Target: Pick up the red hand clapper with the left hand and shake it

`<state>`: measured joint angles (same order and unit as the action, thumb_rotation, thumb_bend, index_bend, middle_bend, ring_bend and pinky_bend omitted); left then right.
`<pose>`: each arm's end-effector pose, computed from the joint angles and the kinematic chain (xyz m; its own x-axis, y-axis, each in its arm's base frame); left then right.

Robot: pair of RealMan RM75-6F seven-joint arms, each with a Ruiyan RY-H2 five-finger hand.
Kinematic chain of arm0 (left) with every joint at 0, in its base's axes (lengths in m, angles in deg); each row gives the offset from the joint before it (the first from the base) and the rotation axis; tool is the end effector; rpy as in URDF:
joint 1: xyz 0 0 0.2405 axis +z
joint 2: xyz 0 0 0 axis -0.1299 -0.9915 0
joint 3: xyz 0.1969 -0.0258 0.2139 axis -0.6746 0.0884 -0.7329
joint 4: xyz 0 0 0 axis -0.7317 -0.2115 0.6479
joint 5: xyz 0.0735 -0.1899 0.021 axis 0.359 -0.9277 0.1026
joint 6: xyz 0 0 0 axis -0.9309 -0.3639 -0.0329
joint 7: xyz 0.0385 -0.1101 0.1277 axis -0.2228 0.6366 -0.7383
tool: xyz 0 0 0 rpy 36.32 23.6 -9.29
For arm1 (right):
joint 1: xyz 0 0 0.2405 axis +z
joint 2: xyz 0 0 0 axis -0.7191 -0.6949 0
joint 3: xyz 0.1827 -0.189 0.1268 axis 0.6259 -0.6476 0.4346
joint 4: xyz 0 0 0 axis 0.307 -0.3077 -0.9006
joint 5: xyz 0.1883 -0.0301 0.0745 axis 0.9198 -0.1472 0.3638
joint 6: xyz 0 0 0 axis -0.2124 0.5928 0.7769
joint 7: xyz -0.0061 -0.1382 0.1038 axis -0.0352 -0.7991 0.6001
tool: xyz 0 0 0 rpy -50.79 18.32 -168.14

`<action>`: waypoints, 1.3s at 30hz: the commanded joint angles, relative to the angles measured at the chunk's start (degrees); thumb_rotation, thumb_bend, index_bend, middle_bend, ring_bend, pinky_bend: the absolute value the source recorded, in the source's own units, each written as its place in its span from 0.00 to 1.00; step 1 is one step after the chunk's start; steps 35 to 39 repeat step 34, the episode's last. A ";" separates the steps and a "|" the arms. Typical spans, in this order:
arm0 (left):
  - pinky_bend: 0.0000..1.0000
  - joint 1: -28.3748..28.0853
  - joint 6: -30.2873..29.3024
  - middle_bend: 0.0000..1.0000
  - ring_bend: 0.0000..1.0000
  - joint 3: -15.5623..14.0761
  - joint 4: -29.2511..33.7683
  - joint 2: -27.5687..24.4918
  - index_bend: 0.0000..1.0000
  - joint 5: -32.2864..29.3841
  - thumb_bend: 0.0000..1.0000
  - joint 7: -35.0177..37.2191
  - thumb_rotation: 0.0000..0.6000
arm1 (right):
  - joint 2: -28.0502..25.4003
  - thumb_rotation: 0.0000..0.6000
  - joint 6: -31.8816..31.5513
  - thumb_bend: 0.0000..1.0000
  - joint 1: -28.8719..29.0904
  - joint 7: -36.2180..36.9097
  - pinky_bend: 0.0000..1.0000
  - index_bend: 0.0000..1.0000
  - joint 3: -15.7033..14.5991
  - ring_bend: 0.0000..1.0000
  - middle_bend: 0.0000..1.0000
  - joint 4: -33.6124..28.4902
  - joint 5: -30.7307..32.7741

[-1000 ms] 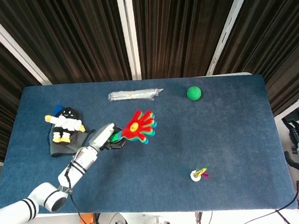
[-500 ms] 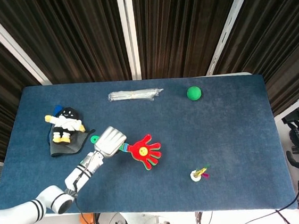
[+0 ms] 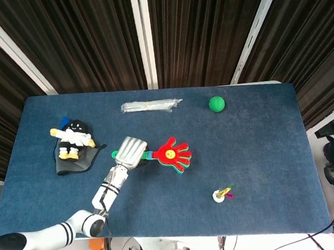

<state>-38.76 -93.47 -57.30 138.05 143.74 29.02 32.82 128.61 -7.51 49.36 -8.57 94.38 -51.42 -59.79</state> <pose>-0.1192 0.4096 -0.0760 0.4537 0.1913 0.8704 0.8150 -0.4842 -0.3184 -0.3929 -0.2090 0.1939 0.4624 -0.0604 0.8846 -0.8710 0.1556 0.4659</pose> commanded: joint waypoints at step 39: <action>0.00 28.09 -34.07 0.00 0.00 -19.95 7.23 -25.74 0.00 17.72 0.22 13.34 0.73 | 1.12 1.00 -3.42 0.33 -0.34 -2.19 0.00 0.00 -0.43 0.00 0.00 -2.09 -3.42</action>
